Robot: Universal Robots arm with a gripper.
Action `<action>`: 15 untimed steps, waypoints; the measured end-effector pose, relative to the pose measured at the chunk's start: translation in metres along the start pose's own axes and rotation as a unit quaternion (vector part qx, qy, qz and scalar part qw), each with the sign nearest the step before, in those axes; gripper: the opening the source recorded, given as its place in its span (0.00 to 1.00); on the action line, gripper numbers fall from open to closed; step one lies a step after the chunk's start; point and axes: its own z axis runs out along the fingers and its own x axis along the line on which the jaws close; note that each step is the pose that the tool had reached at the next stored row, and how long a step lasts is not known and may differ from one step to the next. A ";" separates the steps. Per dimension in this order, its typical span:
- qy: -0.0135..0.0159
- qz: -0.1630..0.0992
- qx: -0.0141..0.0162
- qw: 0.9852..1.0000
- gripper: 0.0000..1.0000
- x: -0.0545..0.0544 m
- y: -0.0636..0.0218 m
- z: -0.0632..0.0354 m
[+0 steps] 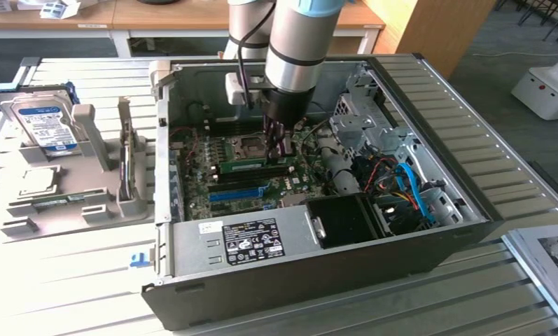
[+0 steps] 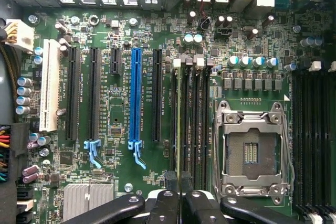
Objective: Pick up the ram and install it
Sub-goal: 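Insert the ram into the slot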
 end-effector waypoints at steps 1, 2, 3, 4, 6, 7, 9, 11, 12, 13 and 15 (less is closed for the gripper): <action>0.000 0.000 0.000 1.000 0.12 0.000 -0.0001 0.0004; 0.000 0.000 0.000 1.000 0.12 0.000 -0.0001 0.0008; 0.000 0.000 0.000 1.000 0.12 0.000 0.0000 0.0012; 0.000 0.000 0.001 1.000 0.12 0.000 0.0000 0.0016; 0.000 0.000 0.001 1.000 0.12 0.000 0.0001 0.0019; 0.000 0.000 0.001 1.000 0.12 0.000 0.0001 0.0019; 0.000 0.000 0.001 1.000 0.12 0.000 0.0001 0.0020; 0.000 0.000 0.001 1.000 0.12 0.000 0.0007 0.0021; 0.000 0.000 0.001 1.000 0.12 0.000 0.0011 0.0021; 0.000 0.000 0.001 1.000 0.12 0.000 0.0016 0.0022; 0.000 0.000 0.001 1.000 0.12 0.000 0.0026 0.0023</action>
